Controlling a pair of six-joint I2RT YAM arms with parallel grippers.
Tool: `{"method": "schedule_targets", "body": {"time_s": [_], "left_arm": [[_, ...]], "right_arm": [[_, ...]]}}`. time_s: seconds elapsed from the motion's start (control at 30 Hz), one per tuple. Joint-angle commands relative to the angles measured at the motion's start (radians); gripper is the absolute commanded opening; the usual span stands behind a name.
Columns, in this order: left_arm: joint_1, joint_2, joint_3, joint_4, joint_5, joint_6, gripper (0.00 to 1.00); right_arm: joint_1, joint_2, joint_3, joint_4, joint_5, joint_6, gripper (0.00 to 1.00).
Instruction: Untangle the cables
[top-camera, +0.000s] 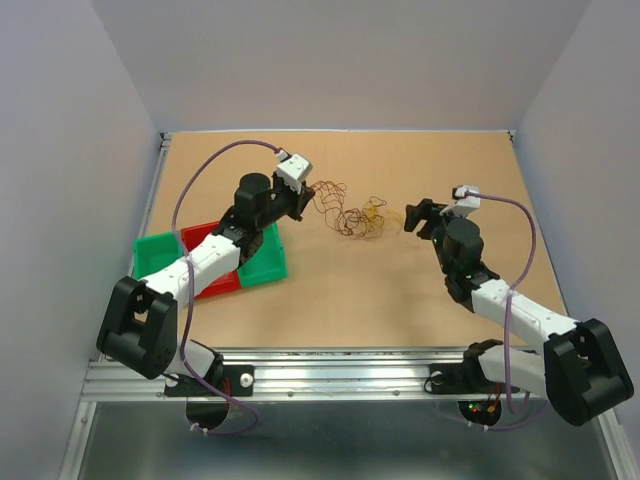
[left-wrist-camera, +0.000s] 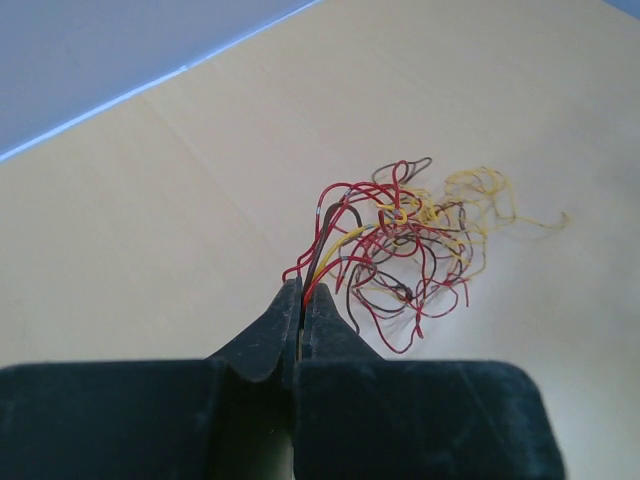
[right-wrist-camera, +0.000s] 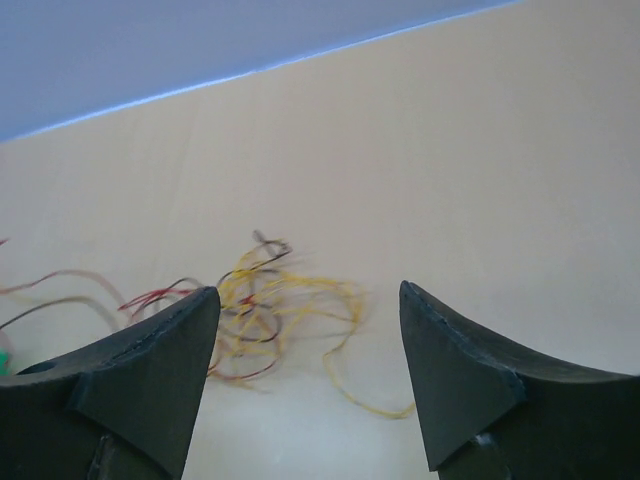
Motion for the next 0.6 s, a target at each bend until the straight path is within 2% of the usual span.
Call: {"method": "schedule_targets", "body": {"time_s": [0.0, 0.13, 0.27, 0.4, 0.57], "left_arm": [[-0.034, -0.027, 0.044, 0.016, 0.136, 0.066, 0.0], [-0.05, -0.022, 0.053, -0.01, 0.183, 0.086, 0.0], [-0.058, -0.013, 0.058, -0.021, 0.185, 0.095, 0.0], [-0.062, -0.012, 0.059, -0.025, 0.186, 0.099, 0.0], [-0.064, -0.019, 0.056, -0.027, 0.193, 0.097, 0.0]], "right_arm": [[-0.007, 0.044, -0.001, 0.18, -0.519, -0.118, 0.78], [-0.004, 0.133, 0.03, 0.274, -0.795, -0.115, 0.77], [0.009, 0.195, 0.06, 0.312, -0.924, -0.103, 0.75], [0.038, 0.242, 0.091, 0.322, -1.01, -0.119, 0.73], [0.062, 0.299, 0.128, 0.323, -1.007, -0.125, 0.71]]}}
